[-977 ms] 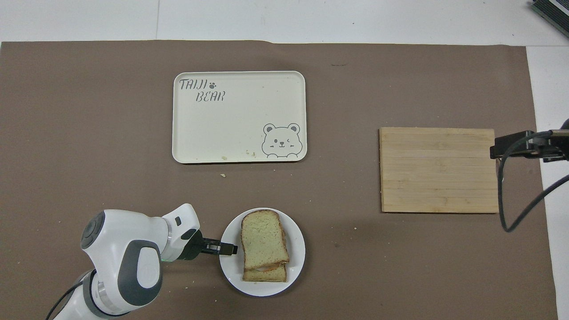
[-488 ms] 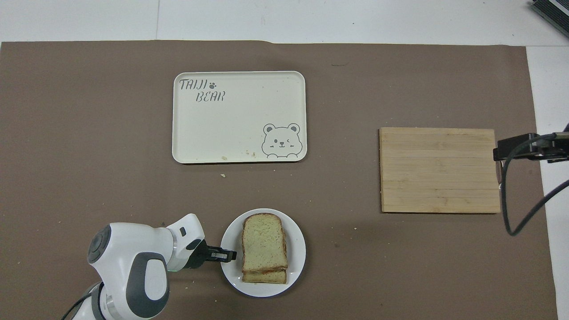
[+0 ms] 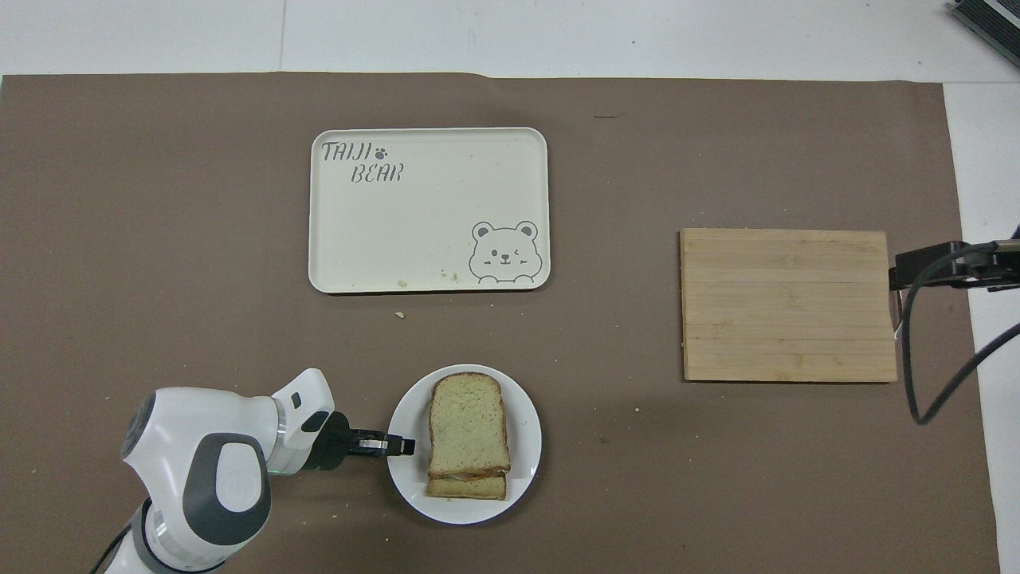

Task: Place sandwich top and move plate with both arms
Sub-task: 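Slide the plate with the left gripper onto the bear tray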

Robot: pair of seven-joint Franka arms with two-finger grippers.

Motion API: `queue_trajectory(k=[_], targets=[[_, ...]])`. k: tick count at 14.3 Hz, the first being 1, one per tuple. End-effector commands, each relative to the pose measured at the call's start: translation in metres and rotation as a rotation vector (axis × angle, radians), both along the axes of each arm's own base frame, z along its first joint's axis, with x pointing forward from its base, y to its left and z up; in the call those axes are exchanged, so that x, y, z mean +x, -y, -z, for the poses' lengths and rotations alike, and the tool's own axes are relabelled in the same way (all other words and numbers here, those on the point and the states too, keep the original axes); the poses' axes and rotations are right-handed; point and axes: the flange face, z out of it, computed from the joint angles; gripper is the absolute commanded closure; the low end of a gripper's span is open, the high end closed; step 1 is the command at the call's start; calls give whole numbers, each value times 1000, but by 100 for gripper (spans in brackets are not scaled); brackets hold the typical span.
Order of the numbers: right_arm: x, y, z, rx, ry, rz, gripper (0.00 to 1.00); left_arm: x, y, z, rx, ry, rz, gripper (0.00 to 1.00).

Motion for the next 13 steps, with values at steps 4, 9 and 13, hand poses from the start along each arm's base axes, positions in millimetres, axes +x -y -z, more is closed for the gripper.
queue_trajectory(k=[4, 9, 13], targets=[[-3, 5, 0, -20, 1, -27, 0, 41, -46, -14, -184, 24, -81, 100], [-3, 7, 0, -20, 1, -24, 0, 108, -42, -36, -248, 116, -140, 100], [-3, 6, 0, -18, 1, -24, 0, 168, -50, -57, -259, 172, -158, 100]])
